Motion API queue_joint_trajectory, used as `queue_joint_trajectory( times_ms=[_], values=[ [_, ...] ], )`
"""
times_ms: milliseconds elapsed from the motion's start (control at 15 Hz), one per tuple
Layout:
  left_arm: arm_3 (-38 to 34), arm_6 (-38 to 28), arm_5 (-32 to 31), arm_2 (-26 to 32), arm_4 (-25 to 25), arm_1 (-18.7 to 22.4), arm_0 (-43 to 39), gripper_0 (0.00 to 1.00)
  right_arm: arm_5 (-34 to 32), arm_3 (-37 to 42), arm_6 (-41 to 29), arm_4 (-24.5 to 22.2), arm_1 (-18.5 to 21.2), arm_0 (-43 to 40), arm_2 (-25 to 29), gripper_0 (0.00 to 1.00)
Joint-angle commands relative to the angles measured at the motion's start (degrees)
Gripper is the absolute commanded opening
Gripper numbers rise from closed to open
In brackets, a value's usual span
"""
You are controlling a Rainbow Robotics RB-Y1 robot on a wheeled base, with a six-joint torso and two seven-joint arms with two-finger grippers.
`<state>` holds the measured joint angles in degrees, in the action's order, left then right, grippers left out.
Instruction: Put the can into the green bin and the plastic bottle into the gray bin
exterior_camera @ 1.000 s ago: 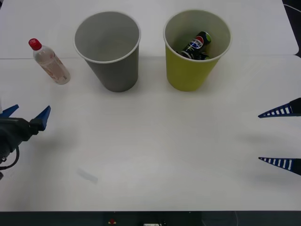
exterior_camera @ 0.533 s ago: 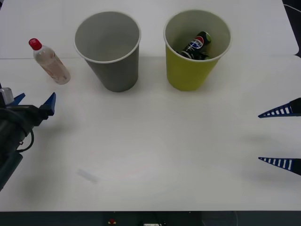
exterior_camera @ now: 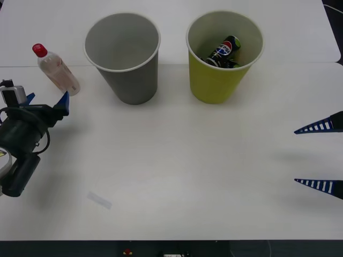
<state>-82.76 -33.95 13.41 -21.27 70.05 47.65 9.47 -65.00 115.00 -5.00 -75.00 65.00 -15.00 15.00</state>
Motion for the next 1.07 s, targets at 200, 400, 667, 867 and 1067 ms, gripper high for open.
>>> queue_joint_trajectory(
  times_ms=[200,400,667,867,1067],
  values=[
    [8.1,-1.3,-0.7,0.0,6.2,-4.0,5.9,1.00,0.0,0.0,0.0,0.0,0.0,0.0,0.0,1.00],
    [10.8,-1.9,-0.7,0.0,8.6,-5.7,8.5,1.00,0.0,0.0,0.0,0.0,0.0,0.0,0.0,1.00],
    [14.7,-2.2,-2.2,0.0,9.6,-6.8,12.0,1.00,0.0,0.0,0.0,0.0,0.0,0.0,0.0,1.00],
    [20.9,-2.4,-2.2,0.0,11.5,-9.0,16.4,1.00,0.0,0.0,0.0,0.0,0.0,0.0,0.0,1.00],
    [28.0,-2.9,-2.9,0.1,12.3,-11.6,21.6,1.00,0.0,0.0,0.0,0.0,0.0,0.0,0.0,1.00]
  ],
)
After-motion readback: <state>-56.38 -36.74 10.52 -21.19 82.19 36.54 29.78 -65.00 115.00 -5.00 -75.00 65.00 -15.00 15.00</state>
